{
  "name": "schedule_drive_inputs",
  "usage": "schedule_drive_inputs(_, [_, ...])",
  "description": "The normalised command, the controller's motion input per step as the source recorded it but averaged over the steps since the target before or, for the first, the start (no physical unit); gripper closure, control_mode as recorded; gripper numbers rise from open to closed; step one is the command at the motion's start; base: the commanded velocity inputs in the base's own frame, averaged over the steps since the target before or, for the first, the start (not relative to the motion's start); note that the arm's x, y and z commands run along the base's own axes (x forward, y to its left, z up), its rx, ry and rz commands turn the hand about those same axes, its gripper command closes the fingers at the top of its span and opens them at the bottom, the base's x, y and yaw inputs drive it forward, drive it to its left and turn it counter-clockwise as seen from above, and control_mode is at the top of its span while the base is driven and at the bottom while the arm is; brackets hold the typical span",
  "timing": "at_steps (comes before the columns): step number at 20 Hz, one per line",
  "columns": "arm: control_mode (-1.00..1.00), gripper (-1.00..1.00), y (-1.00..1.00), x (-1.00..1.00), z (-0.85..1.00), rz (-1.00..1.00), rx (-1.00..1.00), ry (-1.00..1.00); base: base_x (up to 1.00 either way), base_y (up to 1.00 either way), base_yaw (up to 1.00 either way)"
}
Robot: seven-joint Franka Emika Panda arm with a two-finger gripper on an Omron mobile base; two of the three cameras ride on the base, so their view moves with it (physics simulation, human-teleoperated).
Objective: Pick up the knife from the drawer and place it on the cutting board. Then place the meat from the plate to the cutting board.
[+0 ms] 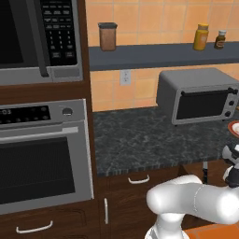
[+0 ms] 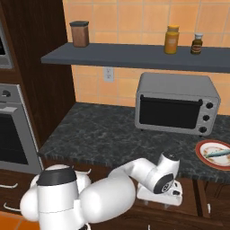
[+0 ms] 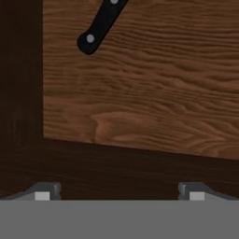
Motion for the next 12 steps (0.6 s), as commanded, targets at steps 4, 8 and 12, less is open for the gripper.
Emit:
schedule_drive_inputs(4, [-1.00,-1.00,0.00,0.00,-0.16,0.00,-0.04,0.00,0.00,0.00,0.00])
schedule_drive_inputs(8, [-1.00,-1.00,0.00,-0.07,-0.05,0.00,-0.01,0.00,0.00,0.00,0.00])
schedule_drive_inputs(12, [-1.00,-1.00,0.00,-0.23,0.00,-0.01,-0.01,0.10,0.00,0.00,0.00])
